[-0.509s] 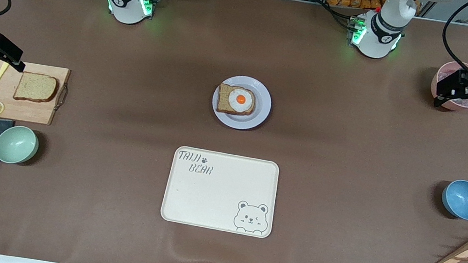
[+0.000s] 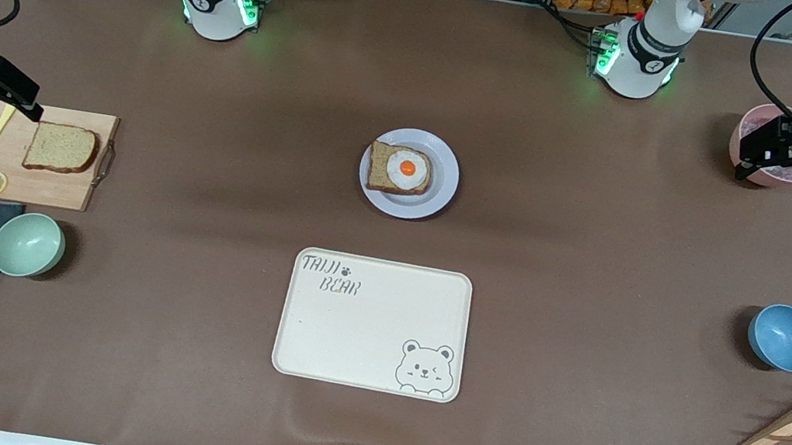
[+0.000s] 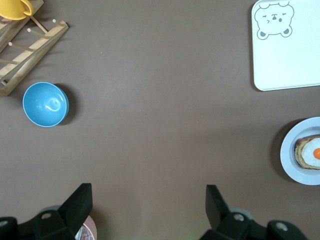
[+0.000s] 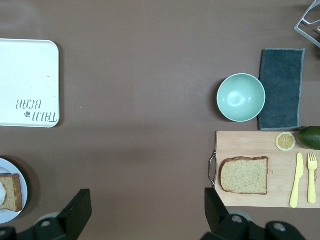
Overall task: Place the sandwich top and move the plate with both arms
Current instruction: 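Move the right gripper toward the bread slice on the wooden board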
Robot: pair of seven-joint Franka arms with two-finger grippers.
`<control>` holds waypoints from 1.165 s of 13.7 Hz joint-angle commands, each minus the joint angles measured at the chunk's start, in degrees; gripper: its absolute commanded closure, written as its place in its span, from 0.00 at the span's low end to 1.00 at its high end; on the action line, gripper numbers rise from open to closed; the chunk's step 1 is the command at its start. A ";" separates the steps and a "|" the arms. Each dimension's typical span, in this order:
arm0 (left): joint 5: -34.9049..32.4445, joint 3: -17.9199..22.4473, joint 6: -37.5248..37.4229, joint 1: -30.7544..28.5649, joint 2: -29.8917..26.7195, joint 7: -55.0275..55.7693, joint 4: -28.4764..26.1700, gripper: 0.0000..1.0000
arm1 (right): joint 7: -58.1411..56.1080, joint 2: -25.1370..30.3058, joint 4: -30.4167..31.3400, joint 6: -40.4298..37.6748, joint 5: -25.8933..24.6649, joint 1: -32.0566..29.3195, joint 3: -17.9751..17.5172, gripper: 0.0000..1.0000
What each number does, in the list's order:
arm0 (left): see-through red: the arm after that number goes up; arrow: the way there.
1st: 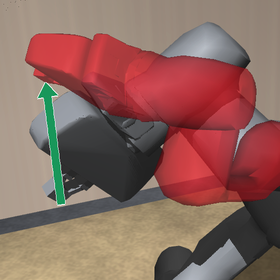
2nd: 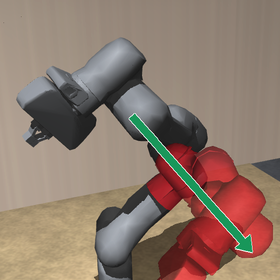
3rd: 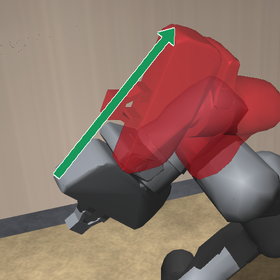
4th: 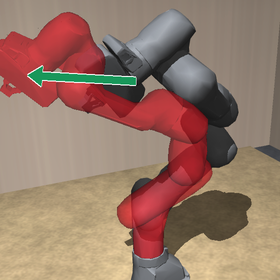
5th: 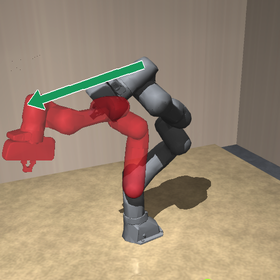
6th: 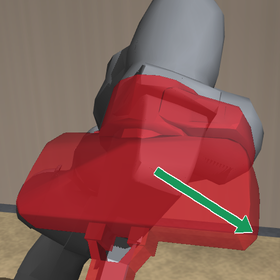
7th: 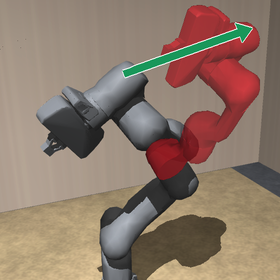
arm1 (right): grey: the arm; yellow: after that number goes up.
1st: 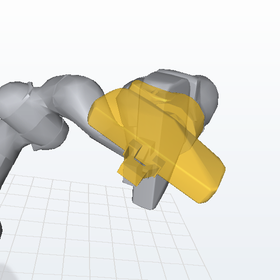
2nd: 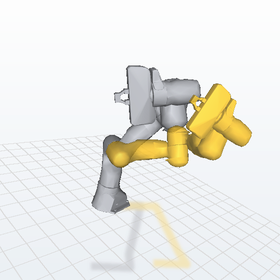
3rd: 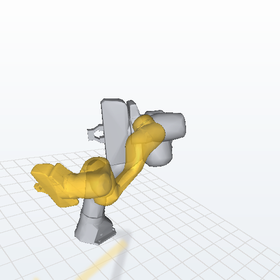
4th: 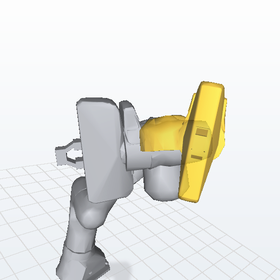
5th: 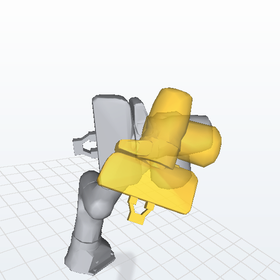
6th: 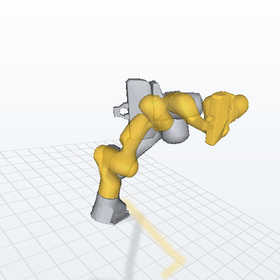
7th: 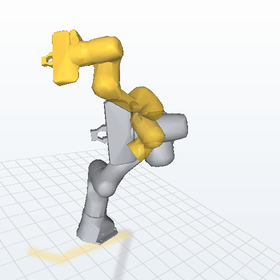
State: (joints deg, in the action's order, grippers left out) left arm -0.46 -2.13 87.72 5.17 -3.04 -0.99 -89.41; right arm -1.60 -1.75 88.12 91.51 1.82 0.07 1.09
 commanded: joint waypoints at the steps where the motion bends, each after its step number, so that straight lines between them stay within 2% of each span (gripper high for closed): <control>1: 1.42 -0.15 -0.97 -0.43 0.66 -0.16 2.65 0.00 | -0.60 -0.10 0.21 -0.37 0.99 -0.95 -0.56 0.00; 3: 3.70 -0.06 -1.15 -0.43 2.07 -0.07 5.56 0.00 | -0.68 -0.10 0.64 -0.46 0.99 -1.21 -0.56 0.00; 7: 3.36 0.02 -1.32 -0.43 3.04 -0.24 5.65 0.00 | -1.03 -2.99 0.65 -0.37 1.16 -5.86 -0.47 0.00; 10: 3.71 0.02 -1.32 -0.78 3.13 -0.33 5.56 0.00 | -11.11 -6.41 0.65 -0.02 3.09 -11.39 -0.38 0.00; 16: 5.38 0.02 -1.32 -3.06 4.36 -0.24 4.86 0.00 | -23.18 -14.24 1.08 1.30 5.91 -20.89 -0.38 0.00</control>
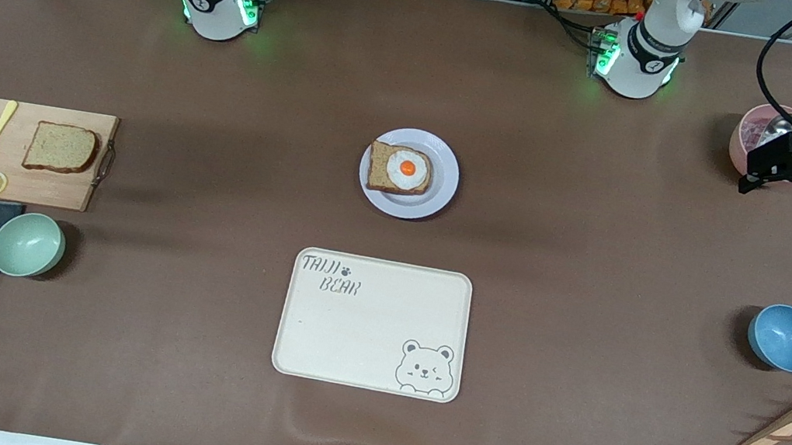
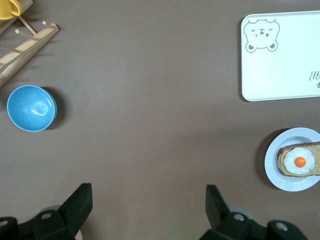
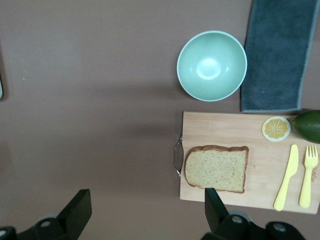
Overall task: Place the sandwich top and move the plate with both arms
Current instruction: 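Move the right gripper toward the bread slice on the wooden board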
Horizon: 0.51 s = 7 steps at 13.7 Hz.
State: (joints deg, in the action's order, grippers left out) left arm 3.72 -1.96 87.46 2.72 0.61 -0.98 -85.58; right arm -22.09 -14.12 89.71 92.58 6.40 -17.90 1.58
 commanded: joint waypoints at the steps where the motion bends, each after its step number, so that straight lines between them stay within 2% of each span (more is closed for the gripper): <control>1: 1.29 -0.15 -0.97 -0.96 0.79 -0.16 1.12 0.00 | -2.78 -2.66 -0.24 0.32 1.34 -3.54 -0.88 0.00; 5: 1.99 -0.15 -0.53 -1.05 2.37 -0.34 1.38 0.00 | -10.06 -5.30 1.43 0.58 0.46 -6.71 -0.79 0.00; 7: 1.99 -0.15 -0.53 -2.27 2.73 -0.25 1.30 0.00 | -13.57 -6.00 4.23 2.06 0.98 -10.12 -0.88 0.00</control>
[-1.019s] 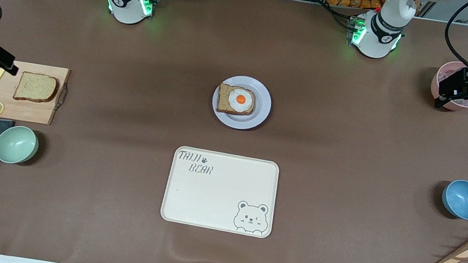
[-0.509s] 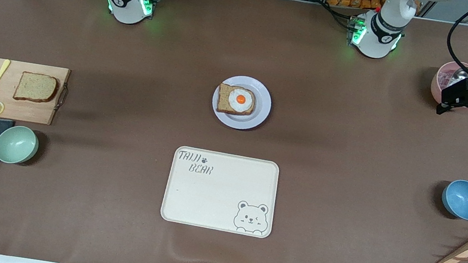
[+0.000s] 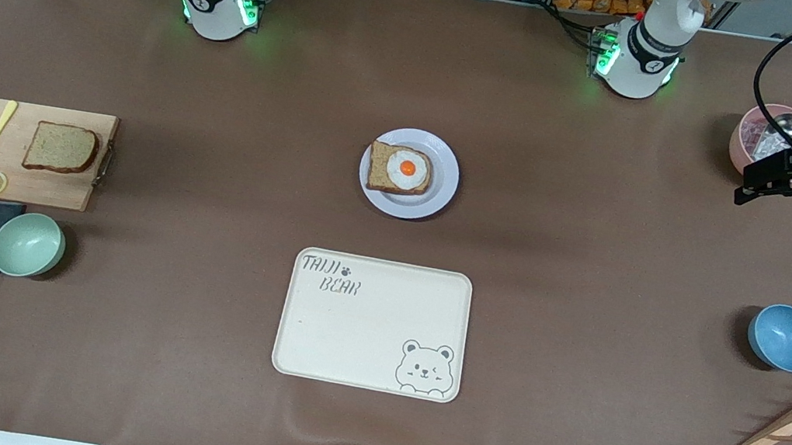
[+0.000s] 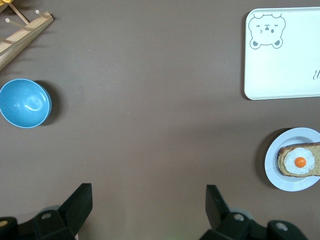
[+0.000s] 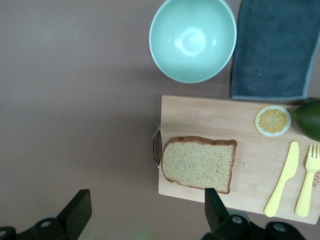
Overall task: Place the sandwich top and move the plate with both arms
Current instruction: 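Lower the right gripper and grasp the bread slice edge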
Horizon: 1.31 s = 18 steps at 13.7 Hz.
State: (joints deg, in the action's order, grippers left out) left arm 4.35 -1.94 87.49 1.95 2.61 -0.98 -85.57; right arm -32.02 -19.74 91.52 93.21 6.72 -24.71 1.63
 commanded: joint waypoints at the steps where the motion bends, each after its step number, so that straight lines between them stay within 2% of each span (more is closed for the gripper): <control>1: 1.36 -0.17 -0.57 -2.55 0.73 -0.25 1.29 0.00 | -4.62 -0.39 4.44 3.45 0.84 -4.11 -0.93 0.00; 4: 2.32 -0.17 -0.57 -2.83 2.31 0.10 1.55 0.00 | -9.18 -2.93 5.34 5.75 0.93 -7.97 -0.93 0.00; 5: 1.98 -0.17 -0.65 -2.83 2.31 0.10 1.20 0.00 | -9.37 -3.72 5.51 6.02 0.93 -8.76 -0.93 0.02; 7: 1.98 -0.17 -1.01 -3.00 2.66 0.01 0.32 0.00 | -9.38 -5.39 5.86 7.68 0.93 -9.12 -0.93 0.13; 12: 2.68 -0.43 -0.74 -2.30 3.88 -0.25 0.67 0.00 | -11.56 -10.93 6.30 14.88 1.01 -10.35 -1.01 0.14; 13: 2.77 -0.52 -0.74 -2.04 4.85 -0.08 0.50 0.00 | -13.31 -11.72 6.30 15.68 1.01 -10.53 -1.01 0.18; 14: 3.72 -0.60 -0.66 -2.12 5.99 0.10 0.41 0.00 | -14.29 -12.60 6.30 16.38 1.36 -10.79 -1.10 0.24; 16: 8.36 -0.61 -0.57 -2.91 6.79 0.19 -0.99 0.00 | -16.05 -13.75 6.30 16.74 2.59 -11.32 -1.01 0.26; 18: 10.06 -0.43 -0.48 -3.00 6.44 0.19 -2.31 0.00 | -16.32 -14.28 6.74 16.83 2.68 -11.93 -1.10 0.30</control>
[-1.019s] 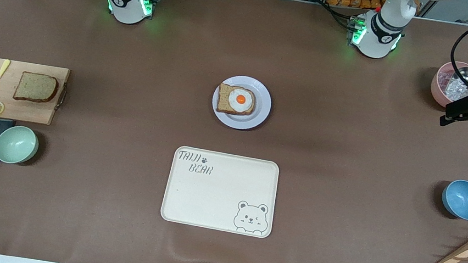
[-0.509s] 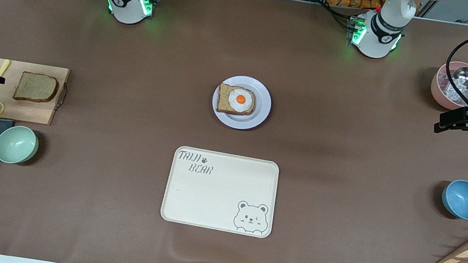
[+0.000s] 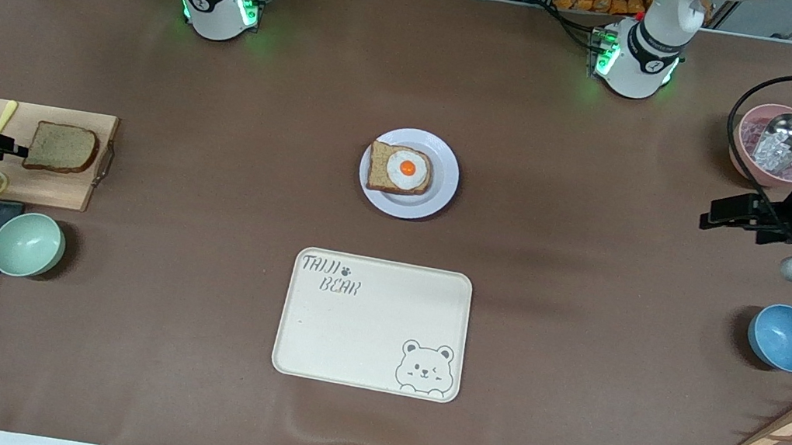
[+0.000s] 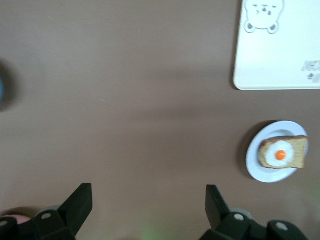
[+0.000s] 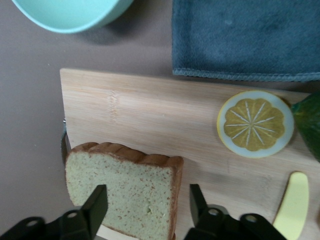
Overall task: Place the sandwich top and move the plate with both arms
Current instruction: 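Lower the right gripper and grasp the bread slice edge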
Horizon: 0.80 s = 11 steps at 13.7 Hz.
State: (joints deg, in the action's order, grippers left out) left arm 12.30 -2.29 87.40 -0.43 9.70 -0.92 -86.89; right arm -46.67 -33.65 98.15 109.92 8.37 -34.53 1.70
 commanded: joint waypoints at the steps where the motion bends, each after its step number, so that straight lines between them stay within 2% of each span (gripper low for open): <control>1: 2.55 -0.08 -0.21 -1.23 -0.56 0.21 -1.09 0.00 | -1.67 -0.37 0.55 0.29 1.21 -2.21 -1.17 0.34; 5: 7.65 -0.17 4.87 -2.56 -1.27 0.12 -6.09 0.00 | -2.28 -0.37 3.01 2.05 2.00 -2.73 -1.17 0.35; 8: 7.48 0.01 5.33 -2.90 -1.27 0.39 -6.10 0.00 | -4.56 -0.54 4.33 3.89 2.97 -3.17 -1.17 0.38; 11: 6.95 0.10 6.46 -6.06 -1.09 0.21 -5.83 0.00 | -5.79 -0.54 4.68 4.08 2.97 -3.52 -1.17 0.65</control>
State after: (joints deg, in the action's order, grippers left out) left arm 18.84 -2.00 92.64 -4.53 10.10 -0.70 -91.48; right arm -50.66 -34.68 102.00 113.42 10.30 -36.39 1.69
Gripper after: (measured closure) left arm 0.000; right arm 0.449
